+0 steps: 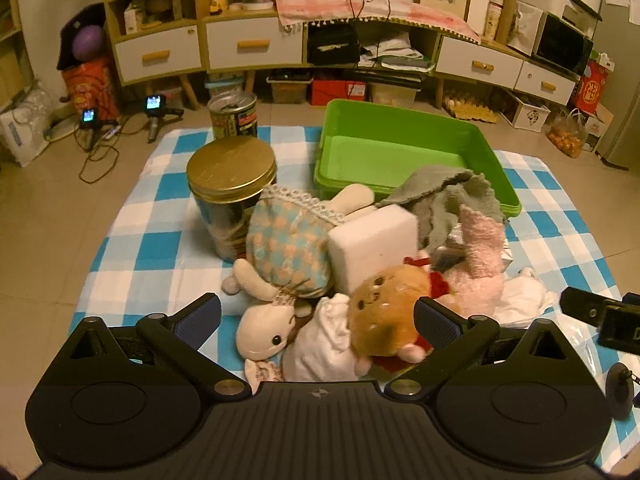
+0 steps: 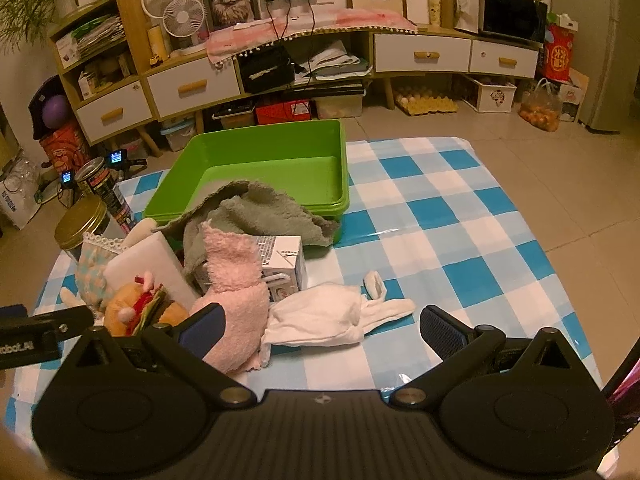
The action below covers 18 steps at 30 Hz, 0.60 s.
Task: Organize soft objects
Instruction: 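Close the left gripper on the orange hamburger plush while the right gripper grasps the pink fuzzy plush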
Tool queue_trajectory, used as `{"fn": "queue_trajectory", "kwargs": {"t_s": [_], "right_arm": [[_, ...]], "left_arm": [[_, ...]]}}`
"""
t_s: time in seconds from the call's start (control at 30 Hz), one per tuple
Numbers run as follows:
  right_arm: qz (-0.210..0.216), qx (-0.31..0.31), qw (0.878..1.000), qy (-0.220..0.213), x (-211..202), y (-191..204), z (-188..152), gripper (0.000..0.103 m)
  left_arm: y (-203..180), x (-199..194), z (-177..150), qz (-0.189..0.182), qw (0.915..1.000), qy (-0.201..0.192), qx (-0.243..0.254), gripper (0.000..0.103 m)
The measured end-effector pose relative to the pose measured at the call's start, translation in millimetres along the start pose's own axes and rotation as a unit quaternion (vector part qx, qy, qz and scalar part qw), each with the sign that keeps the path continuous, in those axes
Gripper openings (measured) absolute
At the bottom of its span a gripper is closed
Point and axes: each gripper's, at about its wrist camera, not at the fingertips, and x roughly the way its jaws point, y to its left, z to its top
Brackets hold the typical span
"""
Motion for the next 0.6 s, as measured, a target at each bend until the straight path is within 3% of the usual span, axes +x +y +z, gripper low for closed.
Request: {"fn": "queue_trajectory", "kwargs": {"t_s": [0.17, 0.3, 0.43, 0.6], "right_arm": [[0.027, 0.024, 0.999, 0.032, 13, -4, -1, 0.069], [0.064, 0.047, 0.995, 0.058, 26, -3, -3, 0.069], [0.104, 0.084, 0.988, 0.076, 41, -6, -3, 0.069], [0.165, 0.153, 0.968, 0.108, 60, -9, -3, 0.062]], "left_arm": [[21, 10, -3, -0.015, 0.9995, 0.010, -0.024, 0.098], [30, 9, -7, -0.058, 0.9979, 0.001, -0.028, 0.096], [19, 6, -15, -0.098, 0.9949, -0.021, 0.010, 0.093], [-5, 4, -24, -0.128, 0.9885, -0.044, 0.066, 0.087]]}}
